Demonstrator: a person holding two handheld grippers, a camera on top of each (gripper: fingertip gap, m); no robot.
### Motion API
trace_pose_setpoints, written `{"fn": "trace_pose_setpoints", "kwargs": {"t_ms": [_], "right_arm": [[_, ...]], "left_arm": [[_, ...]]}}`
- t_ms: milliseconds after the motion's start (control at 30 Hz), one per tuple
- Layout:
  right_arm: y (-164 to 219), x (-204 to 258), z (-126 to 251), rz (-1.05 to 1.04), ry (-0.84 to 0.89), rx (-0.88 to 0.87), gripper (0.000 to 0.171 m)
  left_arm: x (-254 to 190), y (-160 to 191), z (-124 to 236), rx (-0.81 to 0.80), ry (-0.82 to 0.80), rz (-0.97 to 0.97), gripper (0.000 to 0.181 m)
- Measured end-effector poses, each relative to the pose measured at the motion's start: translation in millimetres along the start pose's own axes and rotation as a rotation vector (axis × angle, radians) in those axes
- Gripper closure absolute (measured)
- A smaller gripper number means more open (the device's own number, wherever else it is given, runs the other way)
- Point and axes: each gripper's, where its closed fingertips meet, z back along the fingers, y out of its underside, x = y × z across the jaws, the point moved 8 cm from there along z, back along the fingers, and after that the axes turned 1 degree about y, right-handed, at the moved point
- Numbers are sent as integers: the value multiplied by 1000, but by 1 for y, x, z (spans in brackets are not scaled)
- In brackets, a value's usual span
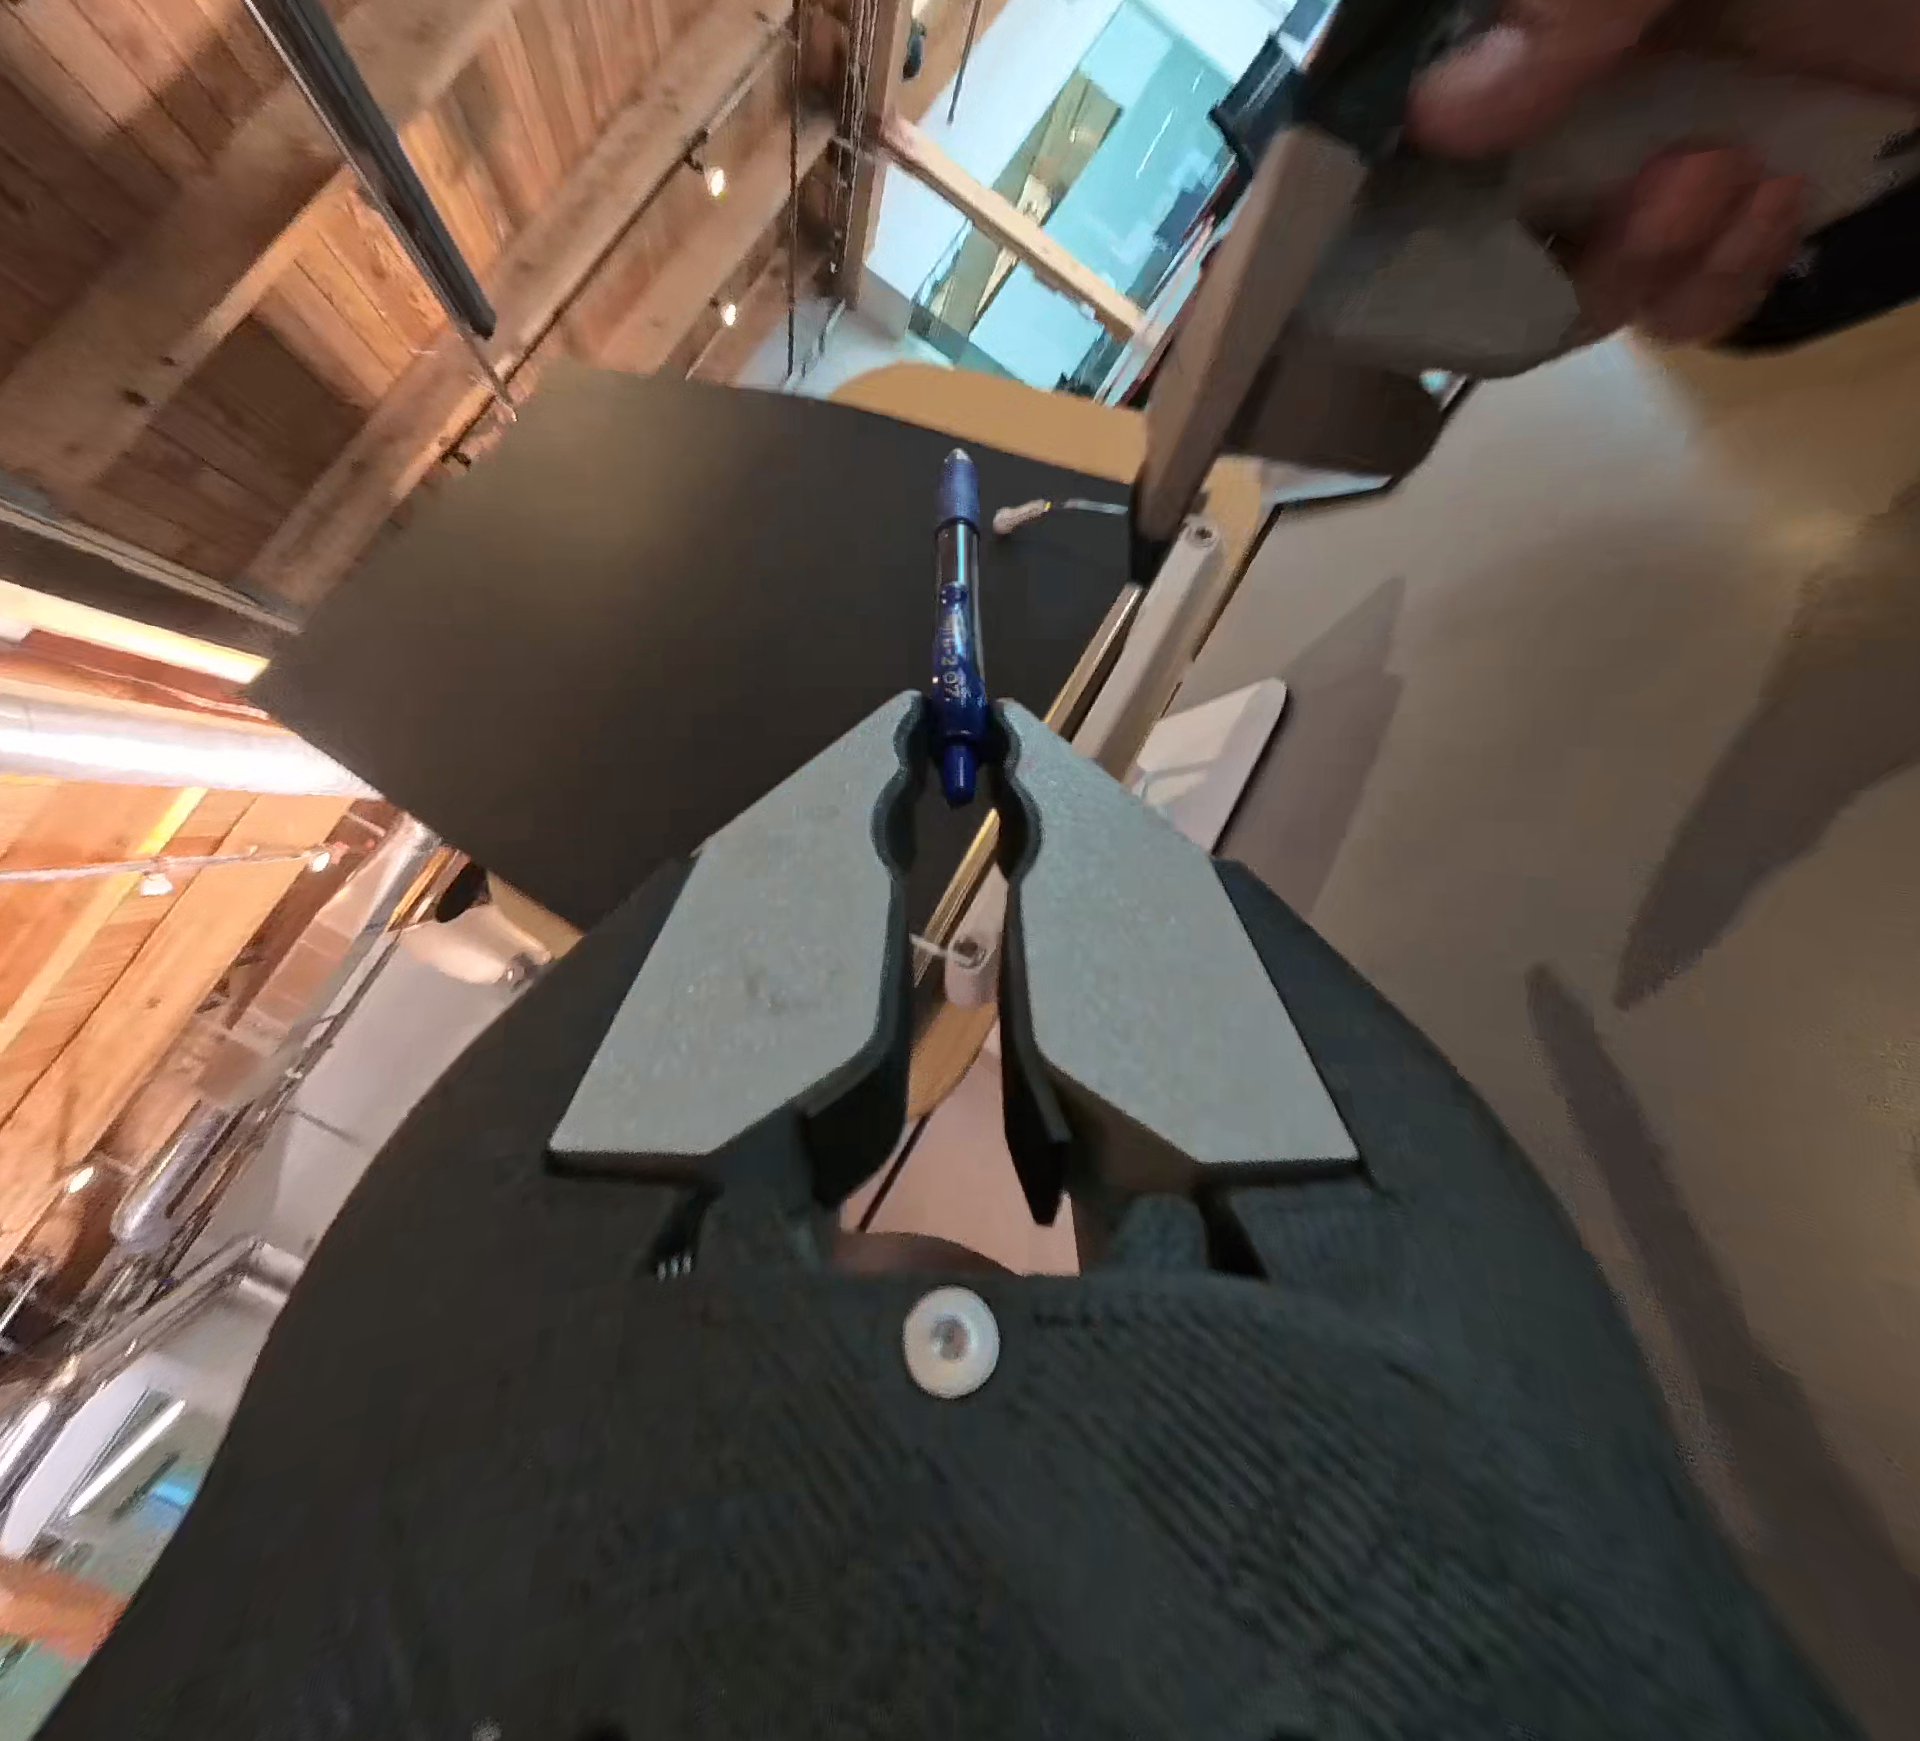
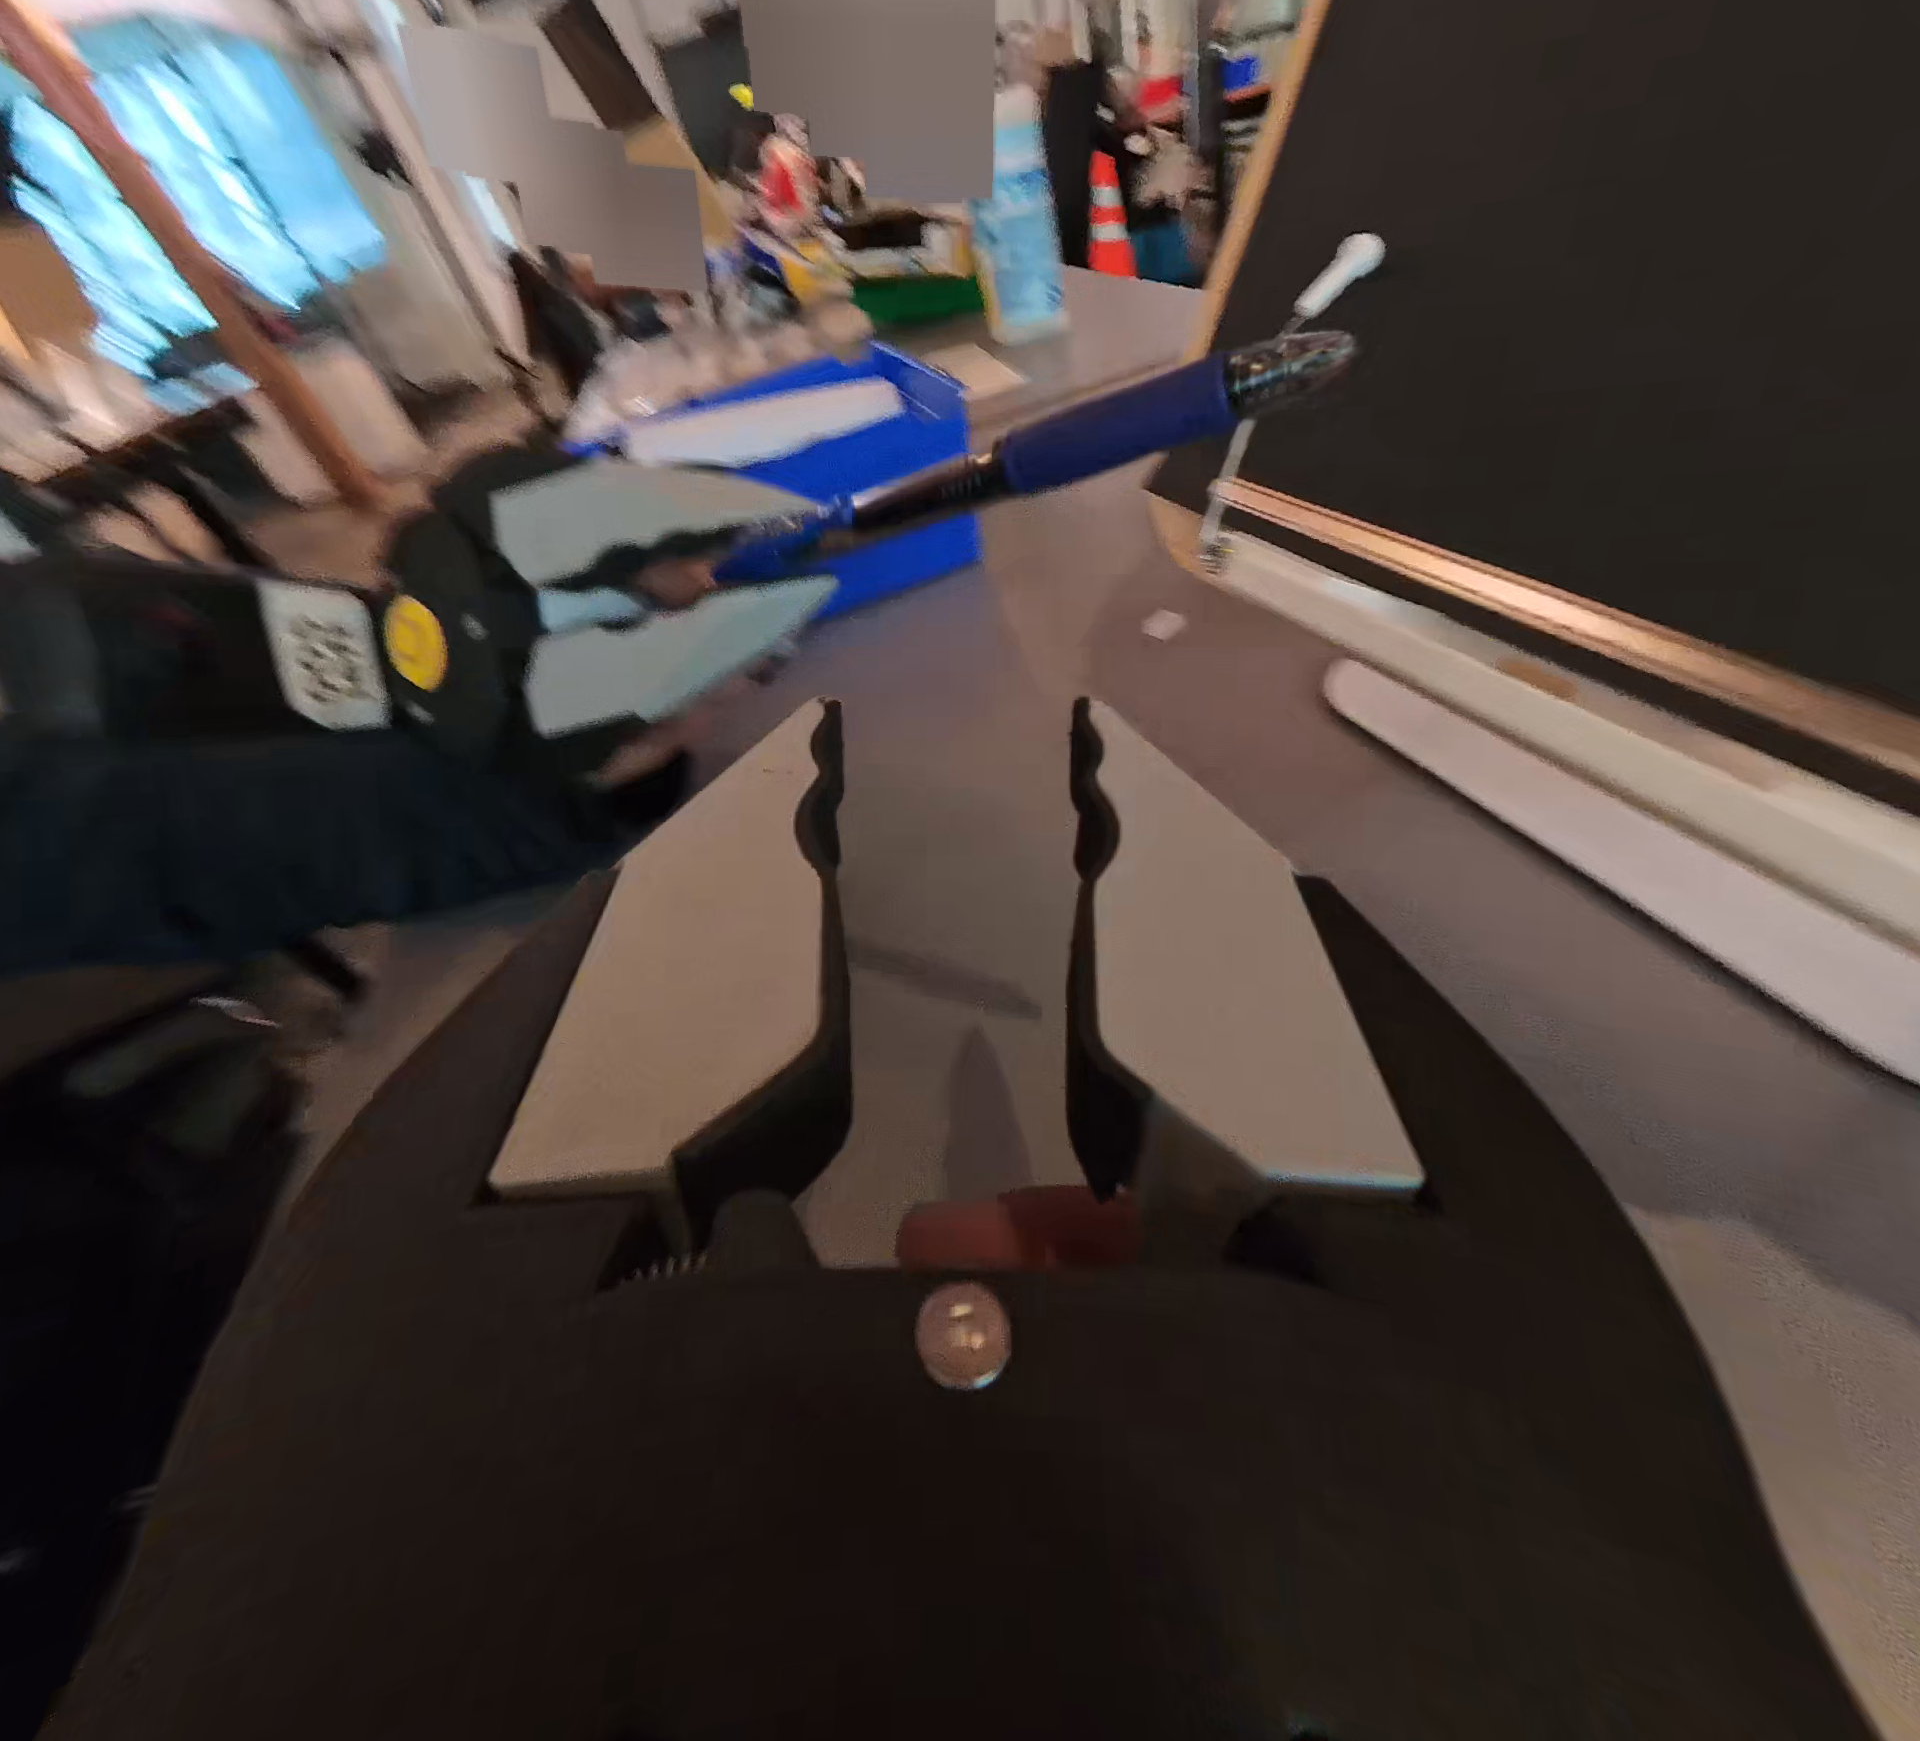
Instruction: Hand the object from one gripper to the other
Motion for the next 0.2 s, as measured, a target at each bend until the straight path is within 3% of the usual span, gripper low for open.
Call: {"fn": "trace_pose_setpoints", "kwargs": {"t_ms": [133,200], "right_arm": [[0,2,-6,-254,-205,-91,131],[3,0,-8,-319,-254,-109,141]], "left_arm": [[-16,-11,-1,-46,47,-23,173],[-23,-16,-1,-69,81,-39,173]]}}
